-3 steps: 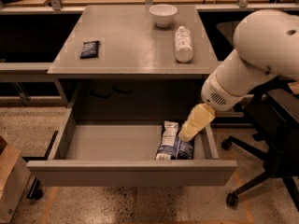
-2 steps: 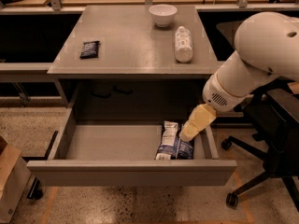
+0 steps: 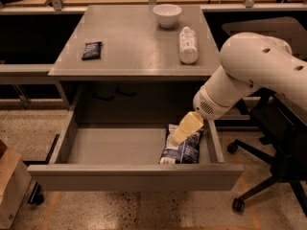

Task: Pick blue chip bag from top drawer and place on counter

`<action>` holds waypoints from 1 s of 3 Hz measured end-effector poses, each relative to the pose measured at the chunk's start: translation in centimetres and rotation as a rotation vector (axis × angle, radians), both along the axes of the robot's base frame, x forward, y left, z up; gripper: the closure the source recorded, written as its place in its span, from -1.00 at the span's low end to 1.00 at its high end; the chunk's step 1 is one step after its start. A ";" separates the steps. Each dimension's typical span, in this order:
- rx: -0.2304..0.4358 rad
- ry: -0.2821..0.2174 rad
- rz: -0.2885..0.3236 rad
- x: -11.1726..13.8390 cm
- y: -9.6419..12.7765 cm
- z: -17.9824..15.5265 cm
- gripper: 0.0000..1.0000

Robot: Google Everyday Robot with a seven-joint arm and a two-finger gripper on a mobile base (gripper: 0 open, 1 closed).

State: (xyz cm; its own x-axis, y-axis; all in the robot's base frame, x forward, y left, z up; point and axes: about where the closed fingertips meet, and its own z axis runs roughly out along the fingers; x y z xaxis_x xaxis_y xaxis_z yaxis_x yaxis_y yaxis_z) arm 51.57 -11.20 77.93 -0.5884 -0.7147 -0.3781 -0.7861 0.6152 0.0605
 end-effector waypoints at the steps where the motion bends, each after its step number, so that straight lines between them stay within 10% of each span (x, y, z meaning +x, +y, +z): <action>1: 0.009 0.011 -0.040 2.4 2.5 -3.3 -1.00; 3: -0.022 0.065 -0.160 5.1 4.1 -11.6 -1.00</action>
Offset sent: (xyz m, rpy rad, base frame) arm 0.0638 0.0516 -0.1273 -0.0054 0.0691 -0.1965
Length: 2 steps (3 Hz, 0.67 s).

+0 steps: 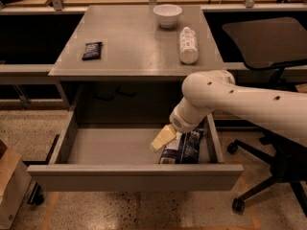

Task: Pick blue chip bag from top drawer and place on counter

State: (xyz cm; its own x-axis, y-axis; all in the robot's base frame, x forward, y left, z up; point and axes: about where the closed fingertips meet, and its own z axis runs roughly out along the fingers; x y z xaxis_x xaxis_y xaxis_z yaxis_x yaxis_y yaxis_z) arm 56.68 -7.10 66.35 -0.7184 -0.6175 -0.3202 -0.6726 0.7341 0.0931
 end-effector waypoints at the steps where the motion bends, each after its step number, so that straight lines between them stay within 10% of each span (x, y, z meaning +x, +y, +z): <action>1: -0.009 0.063 -0.060 -0.1 -0.6 -4.4 -1.00; 2: 0.012 0.092 -0.106 -0.6 -1.2 -6.0 -0.63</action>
Offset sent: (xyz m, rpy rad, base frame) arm -0.0108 -0.0217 -0.0770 0.0423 0.1247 -0.1702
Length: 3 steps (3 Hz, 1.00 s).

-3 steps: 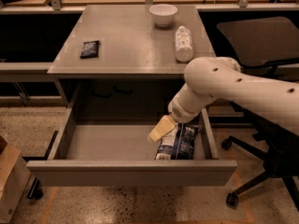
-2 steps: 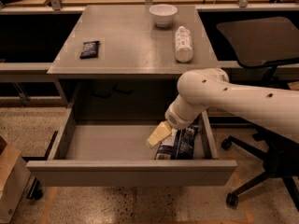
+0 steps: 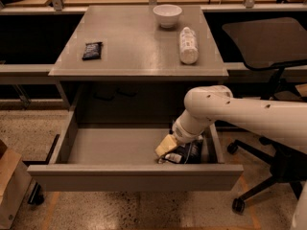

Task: Pick blue chip bag from top drawer and place on counter

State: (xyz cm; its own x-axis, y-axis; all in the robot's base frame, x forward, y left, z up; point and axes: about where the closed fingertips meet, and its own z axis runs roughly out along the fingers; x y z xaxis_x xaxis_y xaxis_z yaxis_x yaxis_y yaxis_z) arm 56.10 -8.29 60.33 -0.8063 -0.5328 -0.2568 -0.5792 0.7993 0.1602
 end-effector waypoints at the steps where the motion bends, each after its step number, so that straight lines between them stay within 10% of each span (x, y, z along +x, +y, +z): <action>1: 0.034 -0.025 -0.024 0.0 0.1 1.1 -0.16; 3: 0.147 -0.197 0.051 1.0 2.4 11.2 0.76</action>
Offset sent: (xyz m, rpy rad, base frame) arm 0.0150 0.0235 0.1329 0.1565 -0.2369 0.0435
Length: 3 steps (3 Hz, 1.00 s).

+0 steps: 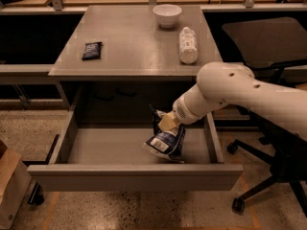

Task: Pick blue chip bag from top drawer and place on counter

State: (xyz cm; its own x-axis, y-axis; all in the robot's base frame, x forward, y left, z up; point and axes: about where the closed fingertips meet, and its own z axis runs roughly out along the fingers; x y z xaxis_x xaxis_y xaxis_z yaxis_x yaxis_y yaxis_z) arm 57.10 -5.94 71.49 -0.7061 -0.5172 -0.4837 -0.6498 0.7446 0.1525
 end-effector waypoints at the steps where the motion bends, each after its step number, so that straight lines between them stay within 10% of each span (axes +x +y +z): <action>1: 0.084 -0.066 0.063 0.2 1.2 4.4 1.00; 3: 0.348 -0.093 0.272 0.6 0.8 12.8 1.00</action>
Offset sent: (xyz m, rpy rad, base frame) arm -0.0008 0.0117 0.1642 0.3859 -0.1090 0.3062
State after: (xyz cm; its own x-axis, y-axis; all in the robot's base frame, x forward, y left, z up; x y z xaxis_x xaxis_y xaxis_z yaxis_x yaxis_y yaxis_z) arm 57.67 -5.09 84.26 -0.5119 -0.4733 -0.7169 -0.8378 0.4594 0.2950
